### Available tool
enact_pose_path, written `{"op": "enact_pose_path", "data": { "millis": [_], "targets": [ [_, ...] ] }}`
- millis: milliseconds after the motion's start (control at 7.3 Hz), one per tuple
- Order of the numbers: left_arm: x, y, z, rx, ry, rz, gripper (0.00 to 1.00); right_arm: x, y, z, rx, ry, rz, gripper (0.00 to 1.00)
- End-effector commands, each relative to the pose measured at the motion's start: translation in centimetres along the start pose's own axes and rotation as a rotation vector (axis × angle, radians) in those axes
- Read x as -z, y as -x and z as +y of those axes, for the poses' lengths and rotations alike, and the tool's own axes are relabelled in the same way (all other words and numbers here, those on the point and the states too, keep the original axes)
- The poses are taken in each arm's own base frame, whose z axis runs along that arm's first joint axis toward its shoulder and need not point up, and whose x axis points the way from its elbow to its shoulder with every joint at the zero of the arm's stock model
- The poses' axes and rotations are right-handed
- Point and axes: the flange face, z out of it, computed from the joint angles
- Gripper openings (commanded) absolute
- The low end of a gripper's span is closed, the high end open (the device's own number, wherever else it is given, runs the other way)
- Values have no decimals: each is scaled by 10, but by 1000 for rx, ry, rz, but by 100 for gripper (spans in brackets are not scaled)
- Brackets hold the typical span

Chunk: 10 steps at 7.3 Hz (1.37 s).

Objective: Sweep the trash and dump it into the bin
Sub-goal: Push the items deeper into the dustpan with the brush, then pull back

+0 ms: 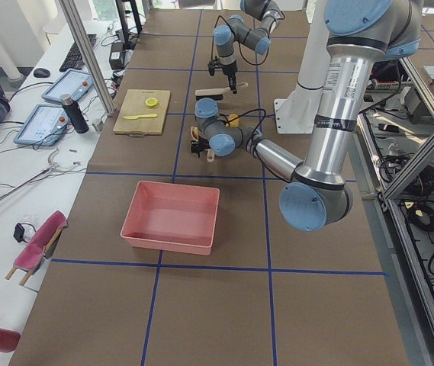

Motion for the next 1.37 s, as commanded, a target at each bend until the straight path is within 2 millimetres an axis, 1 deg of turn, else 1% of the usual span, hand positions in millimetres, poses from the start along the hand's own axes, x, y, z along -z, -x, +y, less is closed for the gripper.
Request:
{"op": "enact_pose_path", "data": {
  "millis": [0,137,274,411,548,685,822,960,1097,1234],
  "targets": [
    [2,-1,0,-1,-4,2,88,-2,21,-7,9,-4,-10,0],
    [4,-1,-1,-2,-7,1,88,-3,41,8,31,7,-27,0],
    [4,-1,0,-2,-8,4,88,0,57,17,48,14,-59,0],
    [5,-1,-1,-2,-8,1,87,5,83,29,44,18,-101,0],
    [5,-1,-1,-3,-10,1,87,-7,113,40,41,21,-154,0],
    [6,-1,-1,-3,-10,2,87,-16,129,47,12,14,-222,0],
    [7,-1,-2,-4,-13,1,87,-13,139,54,-4,8,-279,0],
    [7,-2,-2,-4,-13,1,86,-2,145,57,-18,-2,-355,0],
    [8,-1,-3,-5,-15,-1,86,8,149,59,-44,-10,-426,0],
    [11,0,-4,-5,-18,-3,86,13,150,59,-48,-21,-459,0]
  ]
}}
